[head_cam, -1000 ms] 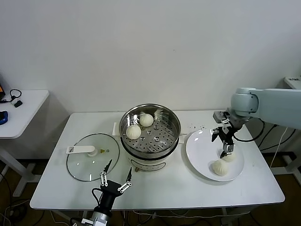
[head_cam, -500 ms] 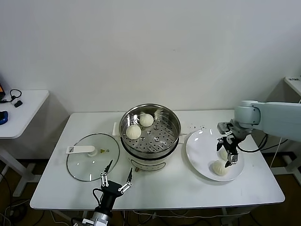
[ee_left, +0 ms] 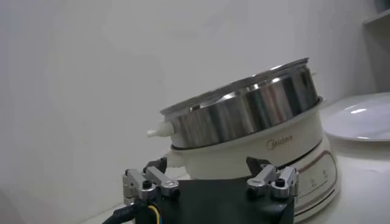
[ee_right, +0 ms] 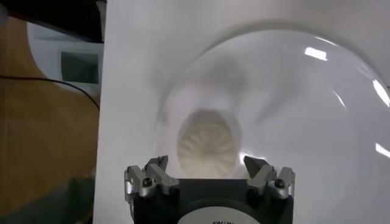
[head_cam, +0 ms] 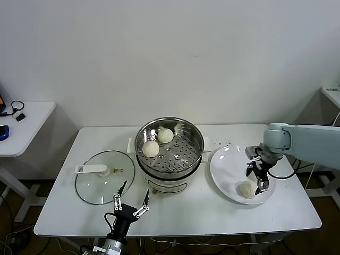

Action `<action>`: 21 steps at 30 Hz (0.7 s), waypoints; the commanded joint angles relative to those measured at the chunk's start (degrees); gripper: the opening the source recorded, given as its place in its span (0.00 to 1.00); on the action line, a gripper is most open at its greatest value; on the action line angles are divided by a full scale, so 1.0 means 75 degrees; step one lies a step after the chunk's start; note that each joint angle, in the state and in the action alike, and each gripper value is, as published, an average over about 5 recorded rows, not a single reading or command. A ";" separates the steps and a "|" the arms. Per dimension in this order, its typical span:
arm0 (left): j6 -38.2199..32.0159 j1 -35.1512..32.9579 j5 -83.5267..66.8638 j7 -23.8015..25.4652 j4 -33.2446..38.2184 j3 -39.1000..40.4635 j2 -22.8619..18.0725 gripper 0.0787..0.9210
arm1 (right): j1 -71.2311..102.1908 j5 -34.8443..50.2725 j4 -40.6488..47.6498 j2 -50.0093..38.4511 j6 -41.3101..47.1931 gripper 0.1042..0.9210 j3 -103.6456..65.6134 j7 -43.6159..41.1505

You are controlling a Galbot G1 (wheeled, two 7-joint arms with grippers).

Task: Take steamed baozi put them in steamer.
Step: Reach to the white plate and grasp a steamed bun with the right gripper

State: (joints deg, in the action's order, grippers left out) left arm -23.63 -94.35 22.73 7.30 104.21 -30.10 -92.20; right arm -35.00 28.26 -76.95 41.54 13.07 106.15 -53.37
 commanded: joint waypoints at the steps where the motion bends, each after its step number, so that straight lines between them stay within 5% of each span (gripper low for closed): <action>1: 0.0013 0.0017 -0.0016 0.0010 -0.0023 -0.0024 -0.0354 0.88 | 0.0626 -0.0141 0.0288 0.0064 0.0005 0.88 -0.0274 0.0053; 15: 0.0023 0.0067 -0.0001 0.0010 -0.0065 -0.0048 -0.0371 0.88 | 0.0733 -0.0201 0.0472 0.0149 -0.0009 0.87 -0.0376 0.0051; 21: 0.0010 0.0062 0.0002 0.0016 -0.0054 -0.0040 -0.0373 0.88 | 0.0682 -0.0203 0.0481 0.0160 -0.0024 0.70 -0.0380 0.0060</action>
State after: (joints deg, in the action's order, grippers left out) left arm -23.50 -93.85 22.71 7.37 103.69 -30.44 -92.20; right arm -30.47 26.93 -73.68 42.69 12.92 103.61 -53.03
